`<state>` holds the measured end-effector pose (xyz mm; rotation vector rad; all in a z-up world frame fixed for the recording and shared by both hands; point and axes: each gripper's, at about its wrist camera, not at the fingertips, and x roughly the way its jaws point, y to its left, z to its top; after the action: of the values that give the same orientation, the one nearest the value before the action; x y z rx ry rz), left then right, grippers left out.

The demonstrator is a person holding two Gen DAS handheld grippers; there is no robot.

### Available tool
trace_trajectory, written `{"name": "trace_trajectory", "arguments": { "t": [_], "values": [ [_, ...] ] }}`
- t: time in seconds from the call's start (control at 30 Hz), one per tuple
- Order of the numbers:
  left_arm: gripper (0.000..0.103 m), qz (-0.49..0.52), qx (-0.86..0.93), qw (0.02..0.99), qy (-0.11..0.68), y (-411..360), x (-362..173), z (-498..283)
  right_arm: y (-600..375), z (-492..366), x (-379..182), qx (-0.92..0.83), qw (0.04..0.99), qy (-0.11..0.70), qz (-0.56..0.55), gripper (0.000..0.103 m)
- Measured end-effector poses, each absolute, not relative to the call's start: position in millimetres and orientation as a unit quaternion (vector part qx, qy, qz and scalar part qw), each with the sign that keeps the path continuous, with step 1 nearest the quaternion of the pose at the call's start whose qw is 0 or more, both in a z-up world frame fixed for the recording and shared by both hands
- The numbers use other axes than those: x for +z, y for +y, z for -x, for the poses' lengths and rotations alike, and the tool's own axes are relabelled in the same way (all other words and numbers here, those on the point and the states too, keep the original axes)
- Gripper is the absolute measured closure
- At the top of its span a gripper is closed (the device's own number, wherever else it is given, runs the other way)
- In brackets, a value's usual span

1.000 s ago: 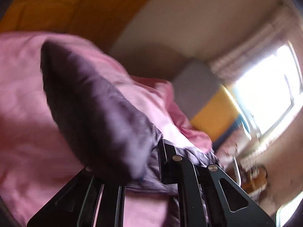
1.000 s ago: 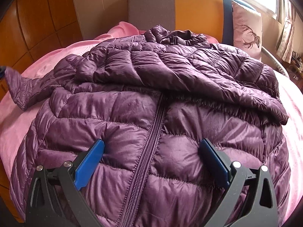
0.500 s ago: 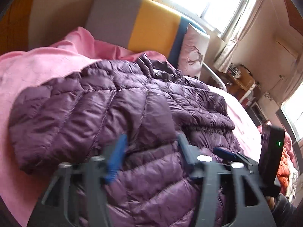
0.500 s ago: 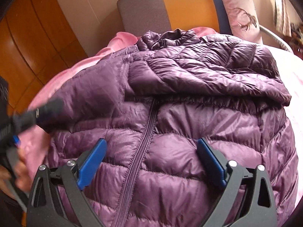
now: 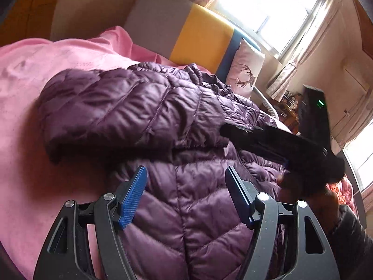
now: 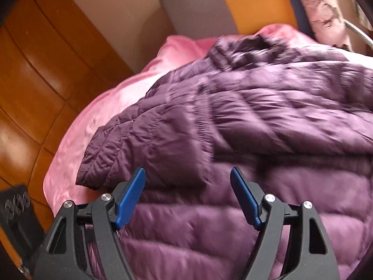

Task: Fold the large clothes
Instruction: 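Fold the sleeve across the back with the left tool while the right tool grasps the hem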

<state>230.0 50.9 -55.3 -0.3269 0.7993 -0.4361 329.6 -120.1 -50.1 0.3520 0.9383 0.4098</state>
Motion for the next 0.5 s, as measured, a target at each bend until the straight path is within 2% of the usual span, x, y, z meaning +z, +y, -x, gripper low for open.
{"name": "trace_trajectory", "arguments": {
  "t": [0.03,0.1,0.13,0.17,0.3,0.5],
  "values": [
    [0.035,0.163,-0.209,0.883,0.387,52.0,-58.7,-229.1,-111.2,-336.0,-52.1,0.195,0.854,0.456,-0.159,0.043],
    [0.035,0.171,-0.210,0.880,0.390,54.8,-62.8,-228.6,-91.7,-344.2,-48.4,0.201,0.849,0.471,-0.130,0.074],
    [0.035,0.174,-0.210,0.880,0.390,55.0,-63.5,-229.3,-84.9,-344.0,-39.9,0.209,0.853,0.463,-0.116,0.080],
    [0.035,0.179,-0.211,0.879,0.389,55.5,-63.7,-230.5,-79.1,-342.4,-24.6,0.211,0.863,0.447,-0.099,0.092],
    [0.034,0.204,-0.208,0.874,0.388,54.2,-64.9,-243.3,-75.5,-333.1,45.7,0.221,0.898,0.374,-0.076,0.098],
    [0.034,0.219,-0.134,0.880,0.400,53.7,-65.9,-270.9,-108.1,-324.4,120.3,0.154,0.944,0.286,-0.059,0.099]
  ]
}}
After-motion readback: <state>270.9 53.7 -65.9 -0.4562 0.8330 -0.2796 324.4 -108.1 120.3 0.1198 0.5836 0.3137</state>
